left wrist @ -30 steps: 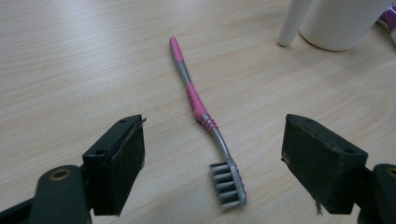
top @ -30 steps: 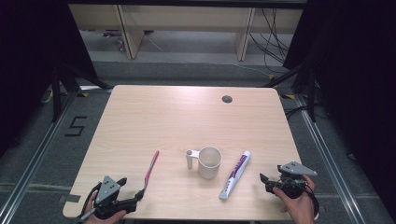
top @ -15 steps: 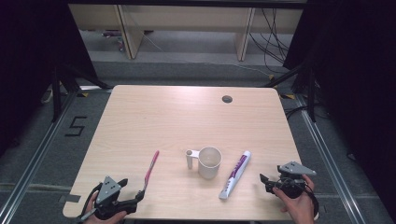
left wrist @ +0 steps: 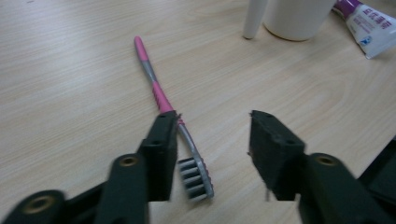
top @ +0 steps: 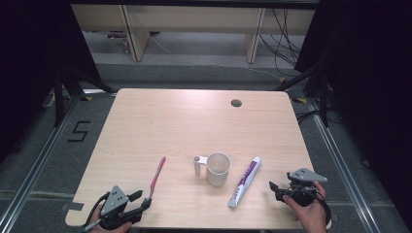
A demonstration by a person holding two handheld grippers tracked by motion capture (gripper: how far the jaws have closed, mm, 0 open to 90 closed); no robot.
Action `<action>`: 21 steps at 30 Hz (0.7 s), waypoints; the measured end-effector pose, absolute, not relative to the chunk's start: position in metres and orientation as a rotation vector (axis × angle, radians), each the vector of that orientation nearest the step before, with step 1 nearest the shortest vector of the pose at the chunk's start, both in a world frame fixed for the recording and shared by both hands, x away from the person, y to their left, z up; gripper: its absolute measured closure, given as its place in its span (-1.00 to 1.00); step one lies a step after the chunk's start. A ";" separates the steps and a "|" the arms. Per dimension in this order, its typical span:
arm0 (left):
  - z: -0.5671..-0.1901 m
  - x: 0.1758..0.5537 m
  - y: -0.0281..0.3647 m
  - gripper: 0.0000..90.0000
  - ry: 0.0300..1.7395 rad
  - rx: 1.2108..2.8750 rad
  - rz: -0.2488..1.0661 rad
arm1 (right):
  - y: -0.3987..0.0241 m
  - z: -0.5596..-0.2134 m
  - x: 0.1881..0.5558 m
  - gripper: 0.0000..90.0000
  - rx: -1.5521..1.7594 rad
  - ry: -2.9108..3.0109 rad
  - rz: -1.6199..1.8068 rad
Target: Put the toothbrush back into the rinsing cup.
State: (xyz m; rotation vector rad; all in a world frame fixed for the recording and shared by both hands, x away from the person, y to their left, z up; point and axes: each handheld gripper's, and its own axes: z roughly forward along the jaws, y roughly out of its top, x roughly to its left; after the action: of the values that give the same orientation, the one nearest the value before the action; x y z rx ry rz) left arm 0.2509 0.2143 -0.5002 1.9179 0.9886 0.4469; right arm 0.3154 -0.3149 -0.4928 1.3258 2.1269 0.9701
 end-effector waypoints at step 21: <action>-0.510 0.260 0.205 0.99 0.942 2.064 0.396 | -0.313 -0.494 0.317 -0.46 1.283 2.167 0.983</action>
State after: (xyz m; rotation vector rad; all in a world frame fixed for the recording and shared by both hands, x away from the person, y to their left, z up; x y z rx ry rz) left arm 0.2603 0.2051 -0.5104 2.0639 0.9425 0.3965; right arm 0.3173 -0.3133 -0.4945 1.2831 2.1673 0.9829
